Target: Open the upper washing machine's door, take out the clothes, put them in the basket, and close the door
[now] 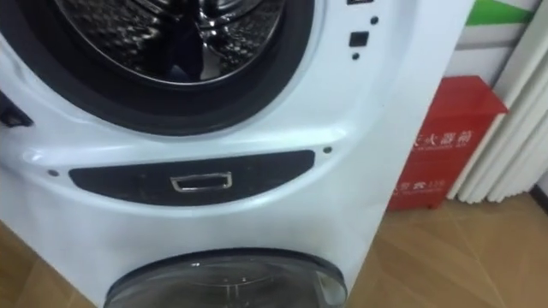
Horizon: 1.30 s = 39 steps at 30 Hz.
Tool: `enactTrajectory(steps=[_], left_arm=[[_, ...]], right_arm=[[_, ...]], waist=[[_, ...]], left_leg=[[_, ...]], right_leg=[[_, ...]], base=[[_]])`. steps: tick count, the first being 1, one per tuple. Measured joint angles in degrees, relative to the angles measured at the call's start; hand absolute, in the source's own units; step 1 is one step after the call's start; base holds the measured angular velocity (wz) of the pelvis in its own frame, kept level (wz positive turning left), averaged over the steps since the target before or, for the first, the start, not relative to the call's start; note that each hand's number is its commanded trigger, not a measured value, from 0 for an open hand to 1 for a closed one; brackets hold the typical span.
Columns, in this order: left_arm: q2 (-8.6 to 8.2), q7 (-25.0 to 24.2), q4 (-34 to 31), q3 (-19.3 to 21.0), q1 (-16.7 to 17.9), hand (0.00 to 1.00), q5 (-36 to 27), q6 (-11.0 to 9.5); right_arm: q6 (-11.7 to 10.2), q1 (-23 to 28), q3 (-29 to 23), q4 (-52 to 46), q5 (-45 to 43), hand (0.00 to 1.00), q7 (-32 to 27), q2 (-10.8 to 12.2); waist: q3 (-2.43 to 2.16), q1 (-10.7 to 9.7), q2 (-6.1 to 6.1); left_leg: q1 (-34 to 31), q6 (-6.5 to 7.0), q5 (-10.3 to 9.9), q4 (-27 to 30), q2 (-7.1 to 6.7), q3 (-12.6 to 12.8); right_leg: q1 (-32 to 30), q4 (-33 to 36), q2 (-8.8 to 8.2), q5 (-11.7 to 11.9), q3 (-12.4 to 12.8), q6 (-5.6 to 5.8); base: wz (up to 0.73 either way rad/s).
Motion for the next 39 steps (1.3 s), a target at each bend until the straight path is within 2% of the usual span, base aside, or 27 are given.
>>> enactTrajectory(steps=[3, 5, 8, 9, 10, 15, 18, 21, 22, 23, 24, 25, 26, 28, 30, 31, 32, 35, 36, 37, 38, 39], left_arm=[[-0.37, 0.1, -0.3, 0.7, 0.2, 0.0, 0.3, 0.0], [-0.41, 0.1, -0.2, 1.3, 0.3, 0.0, 1.4, 0.1], [-0.66, 0.1, -0.2, 2.3, 0.3, 0.0, 1.9, 0.1], [-0.65, 0.1, -0.3, 2.3, 0.3, 0.0, 2.2, 0.1], [-0.68, 0.3, -0.4, 2.3, 0.3, 0.0, 2.2, 0.1], [-0.68, 1.0, -1.0, 2.3, 0.2, 0.0, 2.3, 0.1], [-0.57, 1.0, -1.1, 3.4, 0.3, 0.0, 2.4, 0.0], [-0.41, 0.9, -1.6, 4.6, 0.3, 0.0, 2.8, 0.0], [-0.2, 0.7, -1.6, 4.6, 0.2, 0.0, 3.4, 0.0], [-0.09, 0.7, -1.8, 4.6, 0.2, 0.0, 3.5, 0.0], [0.0, 0.6, -2.4, 4.6, -0.1, 0.0, 3.9, 0.1], [-0.28, 0.2, -2.9, 4.7, -0.5, 0.0, 4.6, 0.0], [-0.42, -0.3, -2.9, 4.9, -0.7, 0.0, 4.7, 0.0], [-1.02, -1.6, -3.4, 5.1, -1.0, 0.0, 5.0, 0.1], [-1.7, -2.3, -3.4, 5.0, -1.2, 0.0, 5.0, 0.1], [-1.69, -2.9, -3.4, 4.6, -2.1, 0.0, 5.1, 0.0], [-1.73, -3.0, -3.7, 4.5, -2.6, 0.0, 5.2, 0.1], [-2.09, -3.4, -5.8, 2.8, -5.4, 0.0, 5.2, 0.0], [-2.11, -3.4, -5.9, 1.9, -6.7, 0.0, 5.7, 0.0], [-2.08, -3.4, -5.9, 0.8, -7.9, 0.0, 5.8, 0.0], [-2.11, -3.4, -5.9, 0.4, -8.4, 0.0, 5.8, 0.0], [-2.13, -3.3, -5.7, -0.6, -9.0, 0.0, 6.3, 0.0]], right_arm=[[0.0, 0.0, 1.2, -0.1, -0.1, 0.0, -0.2, 0.1], [0.0, 0.0, 1.7, -0.2, -0.6, 0.0, -0.2, 0.1], [0.0, 0.4, 1.8, -0.5, -1.3, 0.0, -0.2, 0.4], [0.0, 0.4, 1.8, -0.5, -1.3, 0.0, -0.2, 0.5], [0.0, 0.4, 1.8, -0.5, -1.3, 0.0, -0.2, 0.6], [0.0, 0.7, 1.7, -0.5, -1.0, 0.0, -0.2, 0.9], [-0.1, 0.7, 1.7, -0.5, -1.4, 0.0, 0.5, 1.2], [0.0, 0.8, 1.7, -1.2, -2.8, 0.0, 0.5, 1.2], [-0.1, 0.5, 1.7, -1.3, -3.9, 0.0, 0.4, 1.2], [-0.1, 0.3, 1.7, -1.2, -4.3, 0.0, 0.3, 1.2], [-0.1, -0.3, 1.7, -1.1, -5.2, 0.0, 0.2, 1.0], [-0.2, -0.4, 1.0, -0.9, -6.0, 0.0, -0.1, 0.7], [-0.3, -0.4, 0.5, -1.0, -6.5, 0.0, -0.2, 0.6], [-1.4, 0.4, -0.6, -1.1, -6.7, 0.0, -0.8, 0.3], [-2.1, 0.6, -0.7, -1.4, -6.2, 0.0, -1.1, -0.1], [-2.2, 0.7, -0.7, -2.0, -5.4, 0.0, -1.2, 0.0], [-2.4, 0.9, -0.8, -2.4, -5.0, 0.0, -1.2, 0.0], [-2.8, 0.5, -1.0, -3.0, -5.6, 0.0, -1.4, -0.1], [-2.8, 0.1, -1.7, -3.1, -5.6, 0.0, -1.3, 0.1], [-3.0, -0.3, -2.0, -3.1, -5.6, 0.0, -1.2, 0.1], [-3.1, -0.5, -2.4, -3.2, -5.7, 0.0, -1.0, 0.1], [-3.0, -0.8, -2.8, -3.5, -6.4, 0.0, -1.0, 0.1]], waist=[[0.0, 0.4, -0.13], [-0.19, 0.9, -0.26], [0.06, 1.1, -0.55], [-0.05, 1.1, -0.61], [0.09, 1.1, -0.65], [-0.01, 1.0, -0.81], [0.24, 1.1, -1.19], [0.16, 1.4, -1.26], [0.14, 1.5, -1.31], [0.15, 1.4, -1.32], [0.08, 1.2, -0.99], [-0.06, 1.1, -0.56], [-0.1, 1.2, -0.18], [0.08, 0.9, 1.1], [-0.27, 0.1, 2.84], [-0.2, -0.8, 2.99], [-0.17, -0.9, 3.03], [0.03, -2.1, 3.36], [0.38, -2.4, 3.74], [0.35, -3.2, 3.85], [0.36, -3.2, 3.96], [0.33, -3.1, 3.97]], left_leg=[[0.7, 0.0, 0.0, 0.0, -0.13, -1.3], [1.0, 0.0, 0.0, 0.0, -0.16, -1.5], [1.8, -0.01, 0.0, 0.0, -0.18, -1.6], [2.1, -0.09, -0.1, 0.0, -0.19, -1.6], [2.5, -0.28, -0.2, 0.0, -0.16, -1.7], [2.8, -0.94, -0.7, 0.1, 0.06, -1.8], [2.6, -1.26, -1.1, 1.1, 0.47, -1.9], [-0.3, -2.43, -4.2, 8.5, 1.82, -1.9], [-2.4, -2.63, -4.8, 12.8, 2.49, -2.5], [-3.5, -2.63, -4.8, 14.6, 2.57, -2.9], [-6.1, -2.66, -4.8, 18.9, 2.92, -4.5], [-8.6, -2.73, -4.9, 23.5, 3.65, -5.4], [-9.5, -2.73, -4.9, 25.4, 4.01, -5.7], [-11.4, -2.9, -4.8, 33.8, 5.94, -6.2], [-9.4, -3.3, -4.6, 39.7, 6.83, -6.6], [-6.4, -3.86, -4.5, 39.5, 6.48, -6.9], [-5.1, -4.24, -4.3, 39.3, 6.34, -7.2], [2.2, -6.85, -5.3, 28.6, 6.77, -9.1], [5.1, -7.31, -6.3, 22.2, 7.36, -9.9], [7.2, -7.41, -8.5, 16.1, 7.43, -10.9], [7.7, -7.26, -9.4, 13.7, 7.51, -11.0], [8.1, -6.51, -10.3, 9.2, 7.45, -11.0]], right_leg=[[1.1, -0.5, -0.01, 0.0, -0.2, 0.01], [1.5, -0.5, -0.02, -0.1, -0.2, 0.04], [2.2, -0.5, -0.03, -0.1, -0.1, 0.04], [2.6, -0.6, -0.01, -0.1, -0.1, 0.08], [3.0, -0.7, 0.04, -0.1, -0.1, 0.08], [3.3, -0.5, 0.29, -0.2, -0.1, 0.1], [2.8, 0.7, 0.83, -1.0, 0.5, -0.13], [0.9, 4.7, 1.43, -2.9, 0.4, -1.11], [0.1, 6.5, 1.78, -3.2, 0.6, -1.41], [-0.1, 6.7, 1.87, -3.3, 0.6, -1.54], [-0.5, 6.6, 2.04, -3.2, 0.7, -2.01], [-1.1, 6.6, 2.32, -3.0, 0.6, -2.72], [-1.2, 6.7, 2.71, -3.0, 0.5, -3.05], [-1.2, 7.6, 3.89, -3.4, -0.2, -4.43], [-1.1, 8.0, 5.02, -3.5, -0.7, -4.92], [-1.9, 9.0, 5.19, -3.6, -1.1, -5.12], [-2.5, 9.5, 5.25, -3.7, -1.2, -5.16], [-5.5, 10.9, 5.41, -3.1, -3.6, -5.22], [-6.7, 11.5, 5.4, -2.9, -4.6, -5.08], [-8.4, 12.4, 5.3, -2.4, -5.2, -4.84], [-9.3, 12.5, 5.25, -2.0, -5.5, -4.7], [-11.0, 12.6, 5.1, -0.8, -5.7, -4.38]], base=[[0.08], [0.0], [0.0], [0.0], [0.0], [0.0], [-0.02], [-0.14], [-0.22], [-0.1], [-0.09], [-0.1], [-0.19], [-0.22], [-0.01], [0.17], [0.22], [0.38], [0.42], [0.36], [0.16], [0.06]])
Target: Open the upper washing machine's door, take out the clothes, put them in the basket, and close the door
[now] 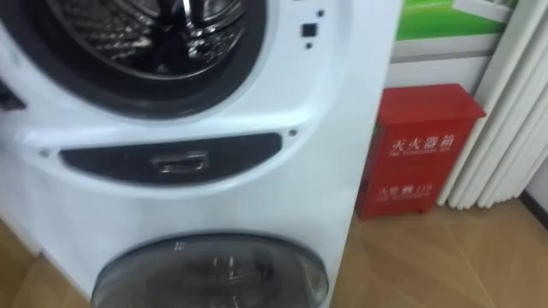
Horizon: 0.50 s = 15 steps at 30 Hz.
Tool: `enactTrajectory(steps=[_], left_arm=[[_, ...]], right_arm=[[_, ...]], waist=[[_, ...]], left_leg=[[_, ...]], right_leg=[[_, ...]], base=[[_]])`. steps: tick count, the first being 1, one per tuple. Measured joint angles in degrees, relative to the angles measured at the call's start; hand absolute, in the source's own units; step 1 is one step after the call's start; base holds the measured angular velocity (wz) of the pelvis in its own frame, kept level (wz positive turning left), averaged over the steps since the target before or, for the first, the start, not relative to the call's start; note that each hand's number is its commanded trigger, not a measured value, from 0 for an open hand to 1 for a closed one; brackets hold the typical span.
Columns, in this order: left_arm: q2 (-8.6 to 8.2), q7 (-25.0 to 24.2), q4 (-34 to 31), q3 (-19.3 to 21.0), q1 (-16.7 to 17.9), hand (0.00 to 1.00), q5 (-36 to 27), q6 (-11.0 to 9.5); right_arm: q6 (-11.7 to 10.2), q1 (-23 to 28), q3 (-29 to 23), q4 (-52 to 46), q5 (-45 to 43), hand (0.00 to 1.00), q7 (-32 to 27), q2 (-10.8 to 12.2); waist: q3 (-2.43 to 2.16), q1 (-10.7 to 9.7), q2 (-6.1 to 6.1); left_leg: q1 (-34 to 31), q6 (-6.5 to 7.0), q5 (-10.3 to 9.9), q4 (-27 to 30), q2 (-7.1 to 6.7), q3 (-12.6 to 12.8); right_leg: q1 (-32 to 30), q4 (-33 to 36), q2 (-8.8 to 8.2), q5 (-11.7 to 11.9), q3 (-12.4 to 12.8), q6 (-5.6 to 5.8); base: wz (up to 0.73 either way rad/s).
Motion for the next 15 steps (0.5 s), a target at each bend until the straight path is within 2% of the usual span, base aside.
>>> enactTrajectory(steps=[1, 2, 3, 4, 5, 6, 7, 8, 9, 10, 11, 12, 13, 14, 15], left_arm=[[-0.02, 0.1, 0.4, -0.7, -0.6, 0.0, 0.1, 0.0], [-0.05, 0.1, 0.7, -0.9, -0.7, 0.0, 0.1, 0.0], [-0.05, 0.1, 1.8, -1.5, -1.0, 0.0, 0.0, 0.1], [-0.04, 0.2, 2.5, -1.8, -1.0, 0.0, 0.0, 0.1], [-0.04, 0.4, 3.5, -2.2, -0.5, 0.0, 0.0, 0.2], [-0.05, 0.4, 4.0, -2.4, 0.3, 0.0, -0.1, 0.3], [0.08, 0.4, 4.0, -2.8, 0.7, 0.0, -0.1, 0.3], [0.08, 0.4, 4.0, -2.9, 0.7, 0.0, -0.1, 0.3], [0.12, 0.4, 4.2, -3.1, 0.7, 0.0, -0.4, 0.2], [0.2, 0.6, 4.9, -3.7, 0.6, 0.0, -0.7, 0.1], [0.19, 0.7, 5.3, -4.0, 0.7, 0.0, -0.7, 0.1], [-0.02, 0.7, 5.9, -4.0, 1.0, 0.0, -0.7, 0.1], [-0.03, 0.7, 6.1, -3.9, 1.4, 0.0, -0.7, 0.1], [0.05, 0.7, 6.1, -3.9, 1.7, 0.0, -0.7, 0.1], [0.24, 0.8, 6.0, -3.3, 2.2, 0.0, -0.8, 0.1]], right_arm=[[0.0, -0.1, -0.3, -0.1, -0.5, 0.0, 0.0, 0.1], [-0.1, -0.1, -0.5, -0.2, -0.5, 0.0, 0.0, 0.2], [-0.1, 0.0, -0.7, -0.3, 0.0, 0.0, 0.1, 0.3], [-0.1, 0.1, -0.8, -0.4, 0.2, 0.0, 0.1, 0.4], [0.0, 0.1, -0.7, -0.6, 0.2, 0.0, 0.0, 0.5], [0.0, 0.2, -0.5, -0.7, 0.1, 0.0, -0.1, 0.6], [0.0, 0.4, -0.4, -0.8, 0.1, 0.0, -0.1, 0.6], [0.0, 0.6, -0.4, -0.8, 0.2, 0.0, -0.1, 0.6], [0.1, 0.5, -0.6, -0.8, 1.4, 0.0, -0.3, 0.5], [0.3, 0.9, -0.7, -0.2, 3.9, 0.0, -0.4, 0.6], [0.5, 1.2, -1.0, 0.2, 5.2, 0.0, -0.4, 0.6], [0.7, 1.8, -2.0, 0.4, 6.9, 0.0, -0.4, 0.5], [0.8, 1.8, -2.2, 0.4, 7.0, 0.0, -0.6, 0.4], [0.8, 1.9, -2.2, 0.5, 7.0, 0.0, -0.6, 0.4], [1.0, 2.0, -2.2, 0.6, 6.9, 0.0, -0.6, 0.4]], waist=[[0.0, -0.2, -0.11], [-0.08, -0.3, -0.26], [-0.05, -0.4, -0.69], [-0.15, -0.4, -1.09], [-0.06, -0.3, -1.86], [-0.31, -0.3, -2.23], [-0.37, -0.4, -2.6], [-0.42, -0.4, -2.8], [-0.47, -0.7, -3.05], [-0.34, -1.2, -2.81], [-0.35, -1.6, -2.68], [-0.26, -1.8, -2.63], [-0.23, -1.6, -2.2], [-0.21, -1.4, -2.03], [-0.23, -0.9, -2.03]], left_leg=[[0.2, 0.31, -0.2, -3.7, -0.42, 0.0], [0.2, 0.45, -0.1, -5.0, -0.93, 0.0], [-0.1, 1.4, 0.1, -7.0, -2.33, 0.2], [-0.3, 2.6, 0.5, -7.5, -3.14, 0.6], [-0.6, 4.4, 1.5, -7.8, -4.4, 1.7], [-1.5, 5.55, 2.1, -7.5, -5.61, 2.7], [-2.2, 7.14, 2.9, -7.4, -6.92, 3.2], [-2.8, 7.93, 3.3, -7.3, -7.63, 3.6], [-4.0, 9.41, 4.1, -7.2, -8.65, 4.7], [-4.8, 9.9, 4.4, -6.6, -8.67, 7.2], [-4.9, 9.93, 4.6, -6.5, -8.53, 8.0], [-4.8, 10.09, 5.3, -6.7, -8.46, 8.6], [-4.8, 10.26, 5.8, -6.8, -8.49, 8.7], [-4.8, 10.28, 5.9, -6.8, -8.53, 8.9], [-5.1, 10.3, 6.3, -6.8, -8.62, 9.5]], right_leg=[[-1.5, 0.2, -0.47, 1.5, 0.0, 0.52], [-2.3, 0.0, -0.83, 2.3, 0.1, 0.86], [-3.3, -0.5, -1.73, 4.1, 0.3, 1.48], [-3.7, -0.8, -2.29, 5.1, 0.7, 1.87], [-3.9, -2.1, -3.05, 7.4, 2.1, 2.66], [-3.6, -4.6, -3.55, 10.3, 3.5, 3.43], [-3.0, -7.6, -4.36, 13.6, 3.8, 4.14], [-2.9, -8.9, -4.59, 15.1, 4.3, 4.82], [-2.7, -11.1, -5.6, 17.9, 5.3, 6.56], [-2.6, -9.2, -6.93, 17.3, 5.6, 7.68], [-2.3, -6.5, -7.76, 15.0, 5.2, 8.07], [-1.0, -0.7, -8.76, 9.9, 4.6, 8.32], [1.0, 3.5, -9.28, 5.9, 4.8, 8.33], [2.2, 4.7, -9.55, 4.3, 5.1, 8.73], [4.7, 6.1, -10.04, 1.7, 5.0, 9.22]], base=[[0.0], [0.0], [-0.04], [-0.2], [-0.33], [-0.33], [-0.18], [0.0], [0.19], [0.3], [0.4], [0.2], [0.04], [-0.2], [-0.3]])
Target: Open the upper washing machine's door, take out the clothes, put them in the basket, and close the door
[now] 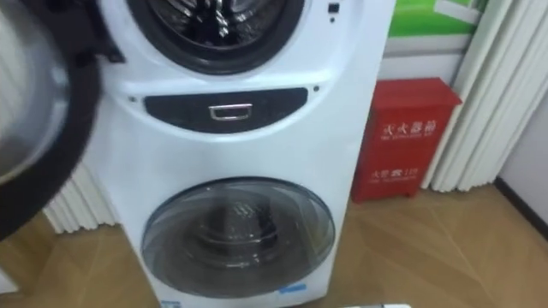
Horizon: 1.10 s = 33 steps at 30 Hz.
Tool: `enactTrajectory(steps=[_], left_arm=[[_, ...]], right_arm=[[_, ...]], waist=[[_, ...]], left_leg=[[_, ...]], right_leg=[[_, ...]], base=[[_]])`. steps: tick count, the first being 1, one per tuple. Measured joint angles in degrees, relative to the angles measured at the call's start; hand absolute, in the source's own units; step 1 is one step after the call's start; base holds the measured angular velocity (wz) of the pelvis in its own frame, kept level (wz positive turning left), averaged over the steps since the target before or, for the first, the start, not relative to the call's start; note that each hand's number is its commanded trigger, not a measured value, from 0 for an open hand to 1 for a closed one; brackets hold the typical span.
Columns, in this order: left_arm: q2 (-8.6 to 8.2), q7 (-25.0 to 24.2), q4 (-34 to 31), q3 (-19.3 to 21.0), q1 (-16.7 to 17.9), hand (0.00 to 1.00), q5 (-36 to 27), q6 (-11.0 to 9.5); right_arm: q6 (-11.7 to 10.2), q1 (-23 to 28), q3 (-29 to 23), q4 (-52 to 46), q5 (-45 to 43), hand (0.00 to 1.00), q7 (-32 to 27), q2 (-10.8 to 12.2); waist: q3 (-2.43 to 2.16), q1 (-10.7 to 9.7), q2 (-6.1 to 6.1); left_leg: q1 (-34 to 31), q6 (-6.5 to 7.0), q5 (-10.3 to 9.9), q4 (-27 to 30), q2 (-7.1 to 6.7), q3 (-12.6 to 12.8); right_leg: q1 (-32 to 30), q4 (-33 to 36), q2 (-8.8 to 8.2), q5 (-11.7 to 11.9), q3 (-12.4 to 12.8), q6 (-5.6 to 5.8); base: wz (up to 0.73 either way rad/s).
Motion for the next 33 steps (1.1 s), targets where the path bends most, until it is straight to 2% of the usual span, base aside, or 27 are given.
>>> enactTrajectory(steps=[1, 2, 4, 5, 8, 10, 11, 12, 13, 14, 16, 18, 20, 22, 24, 25, 26, 28, 31, 32, 33], left_arm=[[0.09, 0.1, -0.1, 1.1, 0.4, 0.0, -0.5, 0.0], [0.1, 0.2, -0.1, 2.0, 0.6, 0.0, -1.5, 0.0], [0.0, 1.1, 0.0, 5.5, 2.0, 0.0, -4.3, 0.0], [0.0, 1.2, 0.0, 6.7, 2.4, 0.0, -5.2, 0.0], [0.08, 2.3, -0.1, 11.5, 2.9, 0.0, -10.1, -0.2], [0.91, 2.8, -3.0, 18.0, 3.2, 0.0, -13.8, 0.1], [1.4, 3.4, -4.6, 19.3, 3.2, 0.0, -15.2, 0.1], [2.84, 4.5, -7.3, 20.5, 2.8, 0.0, -18.0, 0.0], [5.06, 5.1, -7.5, 21.7, 1.6, 0.0, -20.2, -0.3], [6.13, 5.4, -7.7, 22.8, 1.2, 0.0, -21.1, -0.3], [9.55, 7.0, -11.6, 28.7, 0.3, 0.0, -24.7, -0.2], [11.79, 8.2, -13.9, 31.2, -0.2, 0.0, -27.3, -0.5], [13.07, 9.3, -18.0, 32.1, -0.1, 0.0, -30.9, -0.5], [13.85, 10.7, -23.9, 35.4, -0.7, 0.0, -33.4, -0.4], [14.76, 11.8, -26.7, 38.0, -1.3, 0.0, -36.1, -0.5], [16.41, 12.8, -27.1, 39.0, -1.7, 0.0, -38.3, -0.6], [17.23, 13.3, -27.1, 39.4, -2.1, 0.0, -38.9, -0.5], [20.48, 14.6, -28.6, 41.1, -3.7, 0.0, -42.0, -0.4], [23.0, 15.8, -33.1, 43.6, -4.3, 0.0, -42.2, -0.4], [23.38, 16.1, -34.0, 44.2, -4.3, 0.0, -42.0, -0.4], [24.59, 16.5, -35.1, 45.1, -4.3, 0.0, -41.7, -0.4]], right_arm=[[0.2, 0.6, 0.0, 0.0, 0.0, 0.0, -0.2, 0.0], [0.3, 0.9, 0.1, 0.0, 0.1, 0.0, -0.4, 0.0], [0.4, 2.3, 0.1, 0.4, -0.1, 0.0, -0.6, 0.0], [0.4, 2.3, 0.1, 0.7, -0.2, 0.0, -0.6, 0.1], [0.4, 3.1, -0.7, 1.7, -0.2, 0.0, -0.6, 0.0], [0.4, 3.1, -3.2, 1.7, -2.7, 0.0, -0.8, -0.1], [0.4, 3.1, -3.7, 1.7, -2.8, 0.0, -1.1, -0.2], [0.4, 3.0, -4.7, 1.8, -3.2, 0.0, -1.2, -0.5], [0.4, 2.7, -4.8, 1.8, -3.9, 0.0, -1.2, -1.2], [0.4, 2.6, -4.8, 1.8, -4.4, 0.0, -1.1, -1.6], [0.4, 2.5, -8.7, 1.5, -5.6, 0.0, -1.1, -1.9], [0.6, 2.9, -10.8, 1.3, -5.7, 0.0, -1.1, -2.2], [0.8, 3.6, -11.3, 0.2, -5.6, 0.0, -1.3, -2.5], [0.7, 3.7, -11.4, -0.3, -6.4, 0.0, -1.1, -2.4], [0.7, 3.6, -12.0, -0.5, -6.9, 0.0, -1.0, -2.4], [0.7, 3.1, -12.4, -1.2, -7.1, 0.0, -1.1, -2.4], [0.7, 3.2, -12.5, -1.7, -7.4, 0.0, -1.2, -2.4], [0.7, 4.2, -13.1, -2.4, -8.1, 0.0, -1.3, -2.4], [0.8, 6.1, -14.1, -4.1, -9.3, 0.0, -1.1, -2.4], [0.8, 6.5, -14.2, -4.8, -9.4, 0.0, -1.1, -2.4], [0.8, 7.3, -14.3, -6.0, -10.1, 0.0, -1.1, -2.4]], waist=[[-0.13, 0.5, -0.46], [-0.25, 0.8, -0.99], [-0.27, 2.5, -1.02], [-0.28, 2.8, -0.96], [-0.29, 3.5, -0.02], [-0.64, 4.4, 0.51], [-0.66, 4.7, 0.5], [-0.64, 5.3, 0.53], [-0.51, 5.6, 0.75], [-0.58, 5.8, 0.95], [-0.6, 5.9, 1.52], [-0.7, 6.4, 2.29], [-0.64, 6.9, 2.96], [-0.66, 8.3, 3.48], [-0.63, 8.8, 3.84], [-0.71, 9.0, 3.95], [-0.76, 9.3, 4.0], [-0.76, 10.2, 4.01], [-0.93, 11.6, 4.25], [-0.93, 11.7, 4.33], [-1.02, 12.2, 4.51]], left_leg=[[-0.2, -0.13, 0.2, 0.0, -0.38, 0.7], [-0.1, -0.24, 0.3, 0.0, -0.53, 1.0], [0.7, -0.96, 0.4, -0.2, -0.48, 3.0], [0.8, -1.11, 0.4, -0.2, -0.33, 3.3], [1.6, -1.83, 0.8, -1.1, 0.62, 4.4], [2.8, -2.26, 1.1, -2.0, 0.91, 4.8], [2.9, -2.35, 1.1, -2.0, 0.98, 4.8], [3.2, -2.47, 1.2, -2.0, 1.12, 4.9], [3.2, -2.54, 1.2, -2.1, 1.25, 4.8], [3.3, -2.55, 1.2, -2.1, 1.31, 4.8], [3.5, -2.67, 1.3, -2.8, 1.5, 4.6], [3.4, -2.67, 1.3, -3.0, 1.52, 4.4], [2.9, -2.66, 1.3, -3.1, 1.41, 4.1], [2.7, -2.67, 1.3, -3.0, 1.35, 4.0], [2.6, -2.68, 1.3, -3.0, 1.32, 3.7], [2.1, -2.68, 1.3, -2.8, 1.21, 3.5], [1.8, -2.68, 1.3, -2.7, 1.19, 3.4], [1.7, -2.68, 1.3, -2.6, 1.19, 2.6], [1.8, -2.68, 1.3, -2.6, 1.12, 2.1], [1.8, -2.68, 1.3, -2.6, 1.1, 2.1], [1.8, -2.68, 1.3, -2.6, 1.09, 2.1]], right_leg=[[2.4, -0.8, -0.31, -1.9, -0.3, -0.05], [3.4, -2.3, -0.25, -2.2, -0.4, -0.06], [6.1, -8.8, 0.89, -2.3, -0.6, -0.62], [6.7, -10.3, 1.31, -2.1, -0.2, -1.29], [7.9, -14.5, 2.85, -0.6, 1.1, -1.85], [8.6, -15.3, 3.49, -0.4, 1.5, -2.12], [8.7, -15.3, 3.59, -0.4, 1.5, -2.2], [8.8, -15.3, 3.69, -0.3, 1.3, -2.36], [9.3, -15.3, 3.81, -0.3, 1.2, -2.45], [9.4, -15.3, 3.88, -0.3, 1.1, -2.46], [9.7, -15.5, 4.08, -0.3, 0.6, -2.52], [9.6, -15.4, 4.02, -0.3, 0.2, -2.54], [9.1, -15.3, 3.87, -0.3, -0.1, -2.52], [8.6, -15.3, 3.84, -0.3, 0.0, -2.47], [8.5, -15.3, 3.73, -0.5, -0.2, -2.43], [8.5, -15.3, 3.65, -0.8, -0.3, -2.4], [8.4, -15.4, 3.64, -0.8, -0.3, -2.4], [8.2, -15.7, 3.63, -0.8, -0.7, -2.42], [8.4, -16.2, 3.63, -0.8, -0.7, -2.4], [8.4, -16.2, 3.62, -0.8, -0.7, -2.4], [8.5, -16.2, 3.63, -0.8, -0.7, -2.39]], base=[[-0.3], [-0.37], [-0.56], [-0.48], [-0.2], [-0.13], [0.0], [0.0], [0.0], [0.0], [0.02], [0.05], [0.08], [0.0], [0.02], [0.04], [0.04], [0.11], [0.09], [0.0], [0.0]])
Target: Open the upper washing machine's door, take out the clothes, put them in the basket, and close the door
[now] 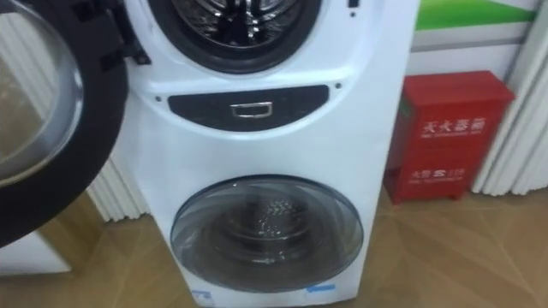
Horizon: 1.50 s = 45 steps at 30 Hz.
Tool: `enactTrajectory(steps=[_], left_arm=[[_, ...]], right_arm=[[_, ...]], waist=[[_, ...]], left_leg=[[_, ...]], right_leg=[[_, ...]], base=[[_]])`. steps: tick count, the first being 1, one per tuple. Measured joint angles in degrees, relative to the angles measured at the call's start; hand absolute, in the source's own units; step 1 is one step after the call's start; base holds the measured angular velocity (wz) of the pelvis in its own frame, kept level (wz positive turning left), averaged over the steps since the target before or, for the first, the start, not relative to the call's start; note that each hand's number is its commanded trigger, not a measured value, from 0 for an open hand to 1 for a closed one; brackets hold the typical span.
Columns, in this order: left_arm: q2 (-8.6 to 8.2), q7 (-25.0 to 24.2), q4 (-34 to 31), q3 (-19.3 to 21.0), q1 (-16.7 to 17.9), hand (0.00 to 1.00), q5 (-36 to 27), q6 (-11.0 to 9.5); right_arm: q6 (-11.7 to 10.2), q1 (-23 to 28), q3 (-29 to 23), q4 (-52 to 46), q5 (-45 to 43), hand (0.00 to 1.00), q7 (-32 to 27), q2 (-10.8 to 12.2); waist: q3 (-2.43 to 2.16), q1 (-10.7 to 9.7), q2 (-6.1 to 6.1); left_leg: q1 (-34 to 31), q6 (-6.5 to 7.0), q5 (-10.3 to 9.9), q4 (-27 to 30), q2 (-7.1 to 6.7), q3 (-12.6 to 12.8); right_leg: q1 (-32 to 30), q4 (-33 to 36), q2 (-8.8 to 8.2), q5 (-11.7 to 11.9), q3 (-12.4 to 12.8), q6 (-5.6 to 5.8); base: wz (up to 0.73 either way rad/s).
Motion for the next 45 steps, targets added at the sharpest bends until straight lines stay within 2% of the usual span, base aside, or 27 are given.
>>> enactTrajectory(steps=[1, 4, 6, 9, 11, 13, 15, 17, 19, 20, 23, 25, 28, 30, 32, 34, 38, 40, 41, 42, 44, 45], left_arm=[[1.4, 0.5, -0.6, 0.4, 0.0, 0.0, 1.1, 0.0], [3.66, 0.9, -1.1, 1.0, -0.3, 0.0, 2.6, 0.0], [4.19, 1.0, -2.1, 0.9, -0.7, 0.0, 2.6, 0.1], [4.28, 1.1, -6.4, 0.7, -0.8, 0.0, 2.7, 0.2], [4.83, 1.0, -7.8, -0.2, -1.1, 0.0, 5.1, 0.2], [5.1, 0.8, -10.8, -1.5, -2.5, 0.0, 7.6, 0.1], [5.1, 0.9, -12.7, -2.9, -3.2, 0.0, 7.6, 0.1], [5.1, 0.8, -12.5, -3.4, -4.4, 0.0, 8.1, 0.1], [5.27, 0.4, -11.0, -5.3, -6.7, 0.0, 10.2, 0.4], [5.32, 0.3, -10.7, -5.4, -6.7, 0.0, 10.9, 0.5], [5.3, -0.4, -9.5, -7.2, -6.7, 0.0, 11.5, 1.6], [5.2, -1.3, -8.6, -9.4, -6.7, 0.0, 13.6, 3.3], [5.07, -1.9, -7.6, -11.1, -6.7, 0.0, 15.5, 4.2], [4.6, -2.0, -5.8, -12.8, -6.7, 0.0, 15.5, 4.4], [3.43, -2.0, -5.4, -14.0, -6.7, 0.0, 15.5, 4.6], [1.37, -2.1, -5.4, -14.7, -6.7, 0.0, 16.2, 4.9], [-1.45, -2.4, -5.4, -17.0, -6.7, 0.0, 16.5, 5.6], [-3.23, -3.4, -5.4, -21.3, -6.7, 0.0, 17.8, 5.6], [-3.32, -3.7, -5.4, -23.0, -6.7, 0.0, 18.2, 5.8], [-3.33, -4.7, -5.5, -25.6, -6.7, 0.0, 19.6, 6.3], [-3.53, -6.1, -8.0, -28.0, -6.7, 0.0, 20.2, 8.4], [-4.13, -7.0, -10.8, -29.6, -6.7, 0.0, 20.6, 10.5]], right_arm=[[0.0, 0.4, -0.4, -1.1, -0.9, 0.0, 0.1, 0.0], [-0.1, 1.3, -1.2, -1.2, -1.5, 0.0, 0.2, 0.0], [-0.1, 1.5, -1.2, -1.2, -1.5, 0.0, 0.4, 0.0], [-0.1, 1.7, -1.5, -1.2, -1.8, 0.0, 0.8, -0.3], [-0.1, 1.7, -1.4, -1.2, -2.5, 0.0, 1.3, -0.9], [0.0, 1.4, -1.3, -1.2, -3.6, 0.0, 2.2, -0.9], [0.0, 1.5, -1.2, -1.2, -3.7, 0.0, 2.5, -1.0], [0.0, 1.4, -1.2, -1.1, -3.9, 0.0, 2.8, -1.0], [0.6, 1.1, -1.0, -1.1, -4.4, 0.0, 3.7, -1.0], [0.7, 1.1, -1.0, -1.1, -4.5, 0.0, 4.0, -1.0], [1.0, 0.7, -1.1, -1.2, -5.0, 0.0, 4.5, -1.0], [1.0, 0.8, -1.1, -1.7, -6.2, 0.0, 4.5, -1.0], [1.0, 0.9, -1.1, -2.2, -7.7, 0.0, 4.5, -1.1], [1.0, 1.3, -0.4, -3.2, -7.9, 0.0, 4.9, -1.1], [1.0, 1.6, 0.3, -3.3, -8.1, 0.0, 5.3, -1.1], [1.0, 2.0, 0.6, -3.6, -8.1, 0.0, 5.7, -1.1], [1.0, 2.0, 1.1, -4.2, -8.1, 0.0, 5.7, -1.0], [1.0, 2.4, 1.4, -4.2, -8.3, 0.0, 6.2, -0.8], [1.0, 2.4, 1.5, -4.3, -8.4, 0.0, 6.4, -0.6], [1.0, 2.0, 2.2, -4.3, -8.4, 0.0, 6.8, -0.5], [1.0, 1.1, 3.0, -4.4, -9.6, 0.0, 7.2, -0.3], [1.1, 1.3, 3.0, -5.7, -10.6, 0.0, 7.5, 0.0]], waist=[[-0.1, 0.5, 0.14], [-0.09, 0.4, 0.45], [-0.03, 0.3, 0.49], [0.14, -0.2, 0.26], [0.22, -1.0, 0.14], [0.55, -1.5, -0.58], [0.59, -2.1, -0.88], [0.73, -2.8, -1.21], [1.1, -3.1, -1.8], [1.18, -3.2, -1.98], [1.14, -4.0, -2.68], [1.08, -4.5, -3.01], [1.07, -5.0, -3.17], [1.08, -5.7, -3.25], [1.11, -6.1, -3.66], [1.13, -6.7, -4.4], [1.18, -7.8, -5.02], [1.2, -8.8, -5.02], [1.2, -8.9, -5.03], [1.23, -9.1, -4.97], [1.23, -9.1, -4.92], [1.3, -8.6, -4.79]], left_leg=[[0.0, 0.0, 0.0, 0.0, 0.01, 0.0], [0.1, 0.0, 0.0, 0.1, 0.0, -0.5], [0.0, 0.0, 0.0, 0.3, -0.1, -0.9], [-0.2, 0.01, 0.0, 0.4, -0.39, -1.6], [-0.2, 0.04, 0.0, 0.3, -0.55, -2.0], [-0.3, 0.05, 0.0, 0.4, -0.57, -2.1], [-0.3, 0.05, 0.0, 0.3, -0.54, -2.0], [-0.3, 0.05, 0.0, 0.4, -0.55, -2.2], [-0.4, 0.05, 0.0, 0.5, -0.56, -2.2], [-0.5, 0.05, 0.0, 0.5, -0.55, -2.2], [-1.2, 0.07, 0.0, 0.8, -0.53, -2.1], [-1.5, 0.23, 0.1, 0.8, -0.56, -2.3], [-1.5, 0.36, 0.2, 0.8, -0.65, -2.4], [-1.4, 0.48, 0.3, 0.8, -0.72, -2.3], [-1.5, 0.54, 0.3, 0.9, -0.74, -2.2], [-1.4, 0.55, 0.4, 0.9, -0.69, -1.7], [-2.4, 0.68, 0.5, 0.9, -0.6, -1.1], [-3.1, 0.96, 0.7, 1.0, -0.73, -1.8], [-3.1, 1.05, 0.7, 1.1, -0.79, -1.9], [-3.7, 1.17, 0.8, 1.2, -0.81, -2.0], [-4.8, 1.25, 0.8, 1.9, -0.82, -2.0], [-5.4, 1.32, 0.9, 2.3, -0.77, -2.0]], right_leg=[[0.2, 0.0, 0.02, 0.0, 0.1, 0.0], [1.0, -0.1, -0.09, 0.0, -0.5, 0.04], [0.9, -0.1, -0.32, 0.0, -0.9, 0.05], [1.0, 0.0, -0.83, -0.5, -1.2, 0.27], [0.9, 0.3, -0.72, -0.7, -1.3, 0.38], [0.7, 1.1, -0.79, -1.0, -1.3, 0.31], [0.8, 0.9, -0.66, -1.0, -1.2, 0.29], [0.9, 0.9, -0.64, -1.0, -1.3, 0.29], [0.6, 0.9, -0.67, -1.0, -1.3, 0.29], [0.5, 0.8, -0.69, -1.0, -1.3, 0.29], [-0.1, 0.8, -0.83, -0.8, -1.8, 0.35], [-0.1, 0.6, -0.97, -0.6, -2.1, 0.44], [-0.2, 0.7, -0.98, -0.4, -0.8, 0.58], [-0.1, 0.7, -1.07, -0.4, -0.8, 0.62], [-0.2, 0.8, -1.12, -0.4, -0.7, 0.62], [-0.4, 1.0, -0.99, -0.3, -0.1, 0.57], [-1.1, 0.7, -0.79, 0.7, 0.8, 0.53], [-1.1, 0.4, -0.86, 1.4, 1.8, 0.83], [-1.1, -0.1, -0.85, 1.7, 2.3, 0.94], [-1.3, -0.5, -0.83, 2.1, 2.7, 1.09], [-2.0, -0.6, -0.89, 2.7, 2.7, 1.13], [-2.0, -1.4, -0.89, 3.3, 2.5, 1.19]], base=[[0.0], [0.08], [0.14], [0.11], [0.08], [0.0], [0.0], [0.0], [0.0], [0.05], [0.1], [0.14], [0.07], [0.0], [0.0], [-0.08], [-0.09], [0.17], [0.11], [0.04], [0.07], [0.27]])
